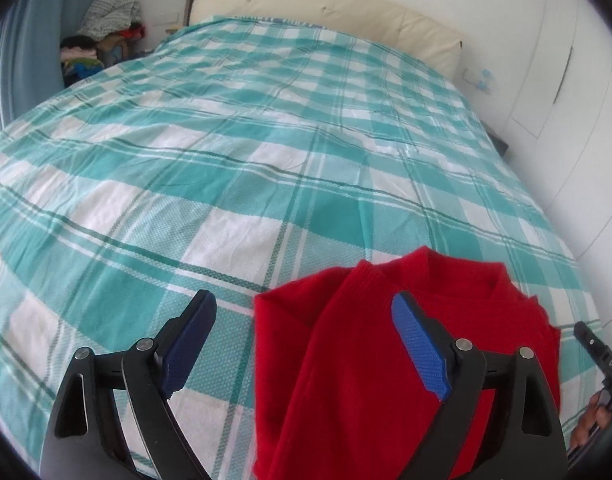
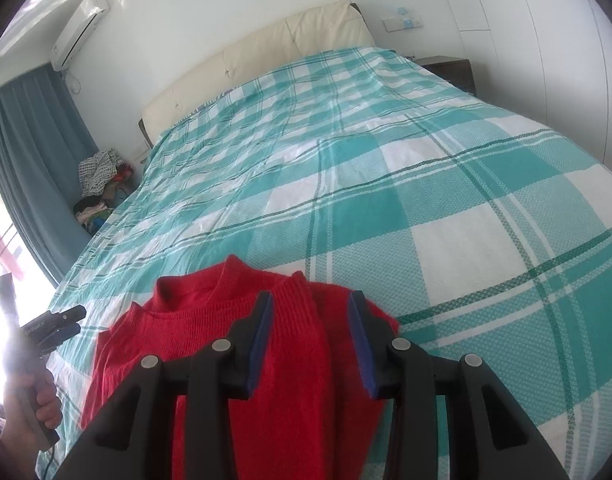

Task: Fold small clothes
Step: 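Fold the hem up onto the collar with the right gripper and release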

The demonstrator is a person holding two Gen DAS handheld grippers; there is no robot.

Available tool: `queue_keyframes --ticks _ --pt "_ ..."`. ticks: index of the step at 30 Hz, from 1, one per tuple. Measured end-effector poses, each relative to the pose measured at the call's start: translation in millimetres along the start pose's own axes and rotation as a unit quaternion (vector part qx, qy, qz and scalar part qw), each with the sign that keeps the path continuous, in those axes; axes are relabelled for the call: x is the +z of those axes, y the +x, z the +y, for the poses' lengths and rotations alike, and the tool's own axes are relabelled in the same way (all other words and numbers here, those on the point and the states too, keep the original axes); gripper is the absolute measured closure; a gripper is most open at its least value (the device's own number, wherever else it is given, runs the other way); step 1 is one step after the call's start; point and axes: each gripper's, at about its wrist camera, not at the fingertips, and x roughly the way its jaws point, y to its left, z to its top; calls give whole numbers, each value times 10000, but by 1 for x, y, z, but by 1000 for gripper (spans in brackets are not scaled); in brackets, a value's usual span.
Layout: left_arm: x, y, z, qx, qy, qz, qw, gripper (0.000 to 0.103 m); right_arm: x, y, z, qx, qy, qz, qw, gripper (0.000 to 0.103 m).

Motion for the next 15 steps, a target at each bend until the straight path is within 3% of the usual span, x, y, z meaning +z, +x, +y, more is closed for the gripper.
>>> queue_keyframes --ticks 7,15 --pt "-28 -59 -13 245 433 -352 9981 8 -37 -45 7 -167 -554 177 9982 60" --pt "-39 -93 -30 417 778 -502 9948 8 -52 -73 1 -297 -579 235 9976 59"
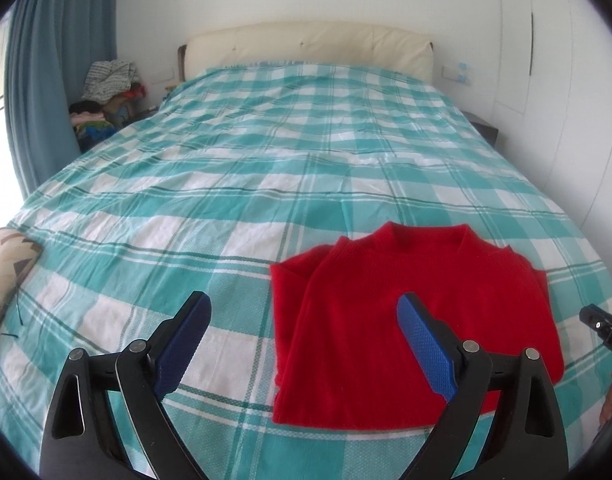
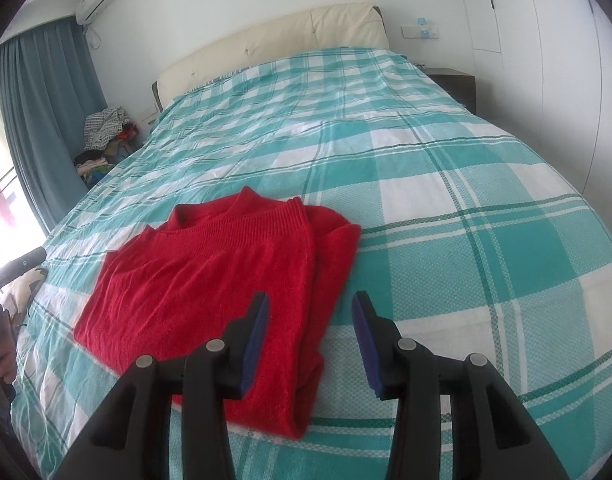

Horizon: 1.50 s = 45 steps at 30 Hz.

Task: Fold small clothes
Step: 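Fold the hem up onto the collar with the right gripper and release, then grasp the side edge of the folded sweater with the right gripper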

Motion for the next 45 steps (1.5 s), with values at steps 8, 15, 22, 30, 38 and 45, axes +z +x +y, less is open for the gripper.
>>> queue_keyframes --ticks 8,15,22,30,38,45 --pt "-64 -13 1 -567 30 537 9969 6 6 17 -33 159 612 285 9976 45" --pt "-131 -22 -49 -1518 607 848 9829 6 13 77 -54 858 1225 1112 9825 45" --pt "-143 -26 -116 -2166 1681 918 9573 7 36 120 -55 1554 1333 1663 9646 45" --pt "-152 -40 -60 -2025 1283 979 9659 7 22 133 -35 1805 1286 2164 9508 93" --pt "-124 -14 49 -812 -8 843 9931 7 78 105 63 1619 860 1775 9669 93" --pt "-118 -5 121 -163 -995 854 9912 7 91 137 218 1396 57 1991 9700 93"
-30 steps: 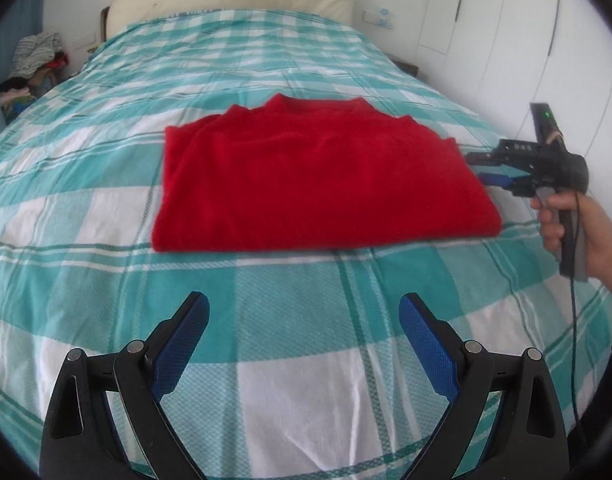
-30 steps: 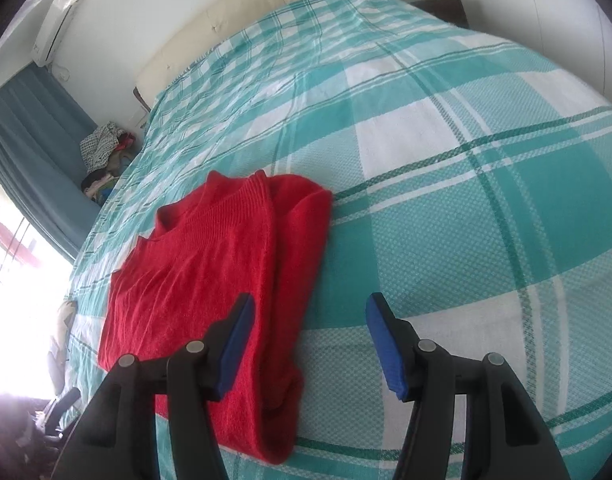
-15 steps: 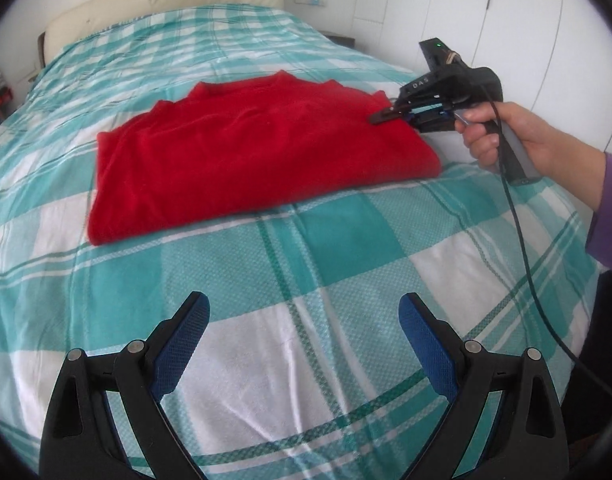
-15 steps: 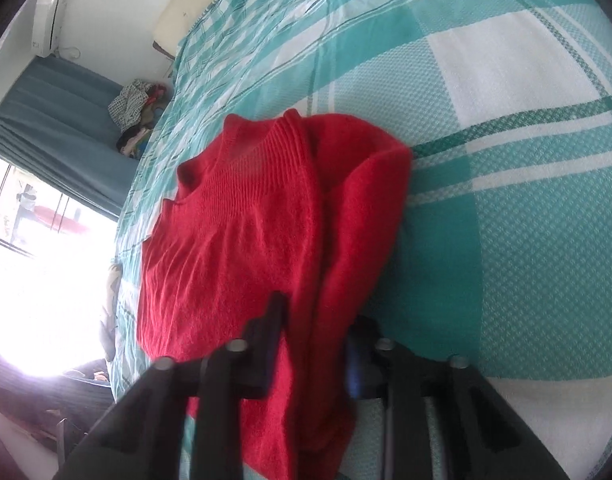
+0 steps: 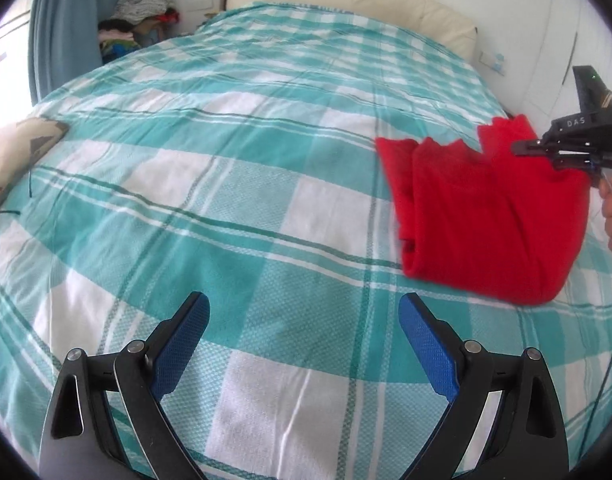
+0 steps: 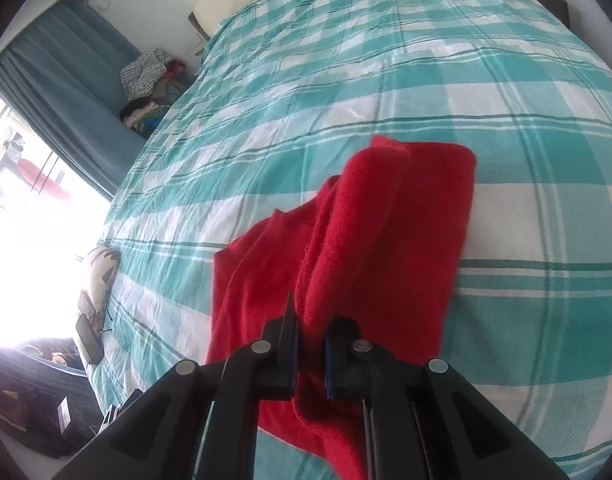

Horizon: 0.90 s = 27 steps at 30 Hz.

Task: Fold small clothes
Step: 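Fold the side edge over lengthwise with the right gripper and release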

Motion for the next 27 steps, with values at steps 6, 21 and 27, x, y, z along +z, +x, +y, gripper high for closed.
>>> queue_keyframes --ticks 6,21,27 --pt "5 -5 12 70 -20 -88 9999 7 -15 77 76 -486 -636 170 9966 93" --pt "8 -1 42 -188 -884 103 9959 7 -42 31 63 480 -1280 -148 9905 54" --pt "5 3 31 -213 -717 118 9971 7 -84 57 84 -63 -2508 -40 9680 58"
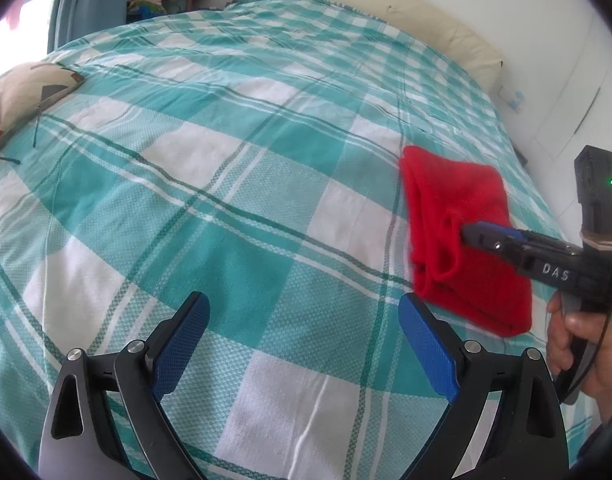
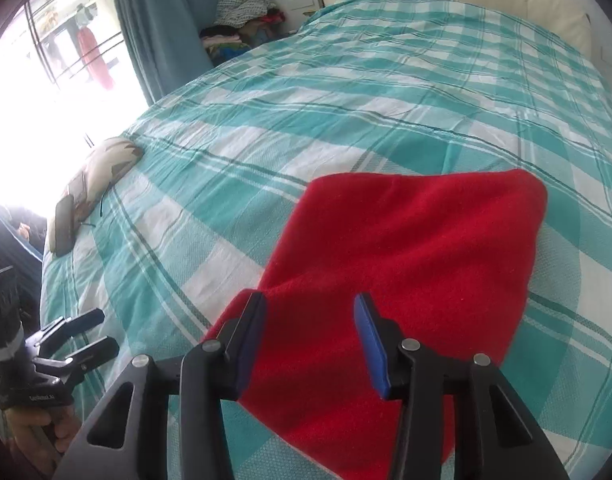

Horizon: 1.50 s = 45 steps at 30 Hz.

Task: Fold small clothes

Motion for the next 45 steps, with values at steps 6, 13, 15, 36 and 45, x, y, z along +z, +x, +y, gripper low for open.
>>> queue_keyframes --ticks 6,13,15,36,45 --pt "-2 2 2 87 44 31 9999 7 -29 21 36 314 -396 204 9985 61" --pt "2 2 -3 -80 34 25 10000 7 -42 -55 -46 662 996 -92 9928 61" --pt "0 4 -5 -80 85 55 9999 7 -58 -55 -60 598 1165 126 9913 61" --pt "66 83 -101 -1183 743 936 9858 2 -79 -76 -122 285 1916 -409 9802 39" --pt "72 138 -106 -1092 479 1368 9834 3 -58 -4 -168 1157 3213 -356 9392 39"
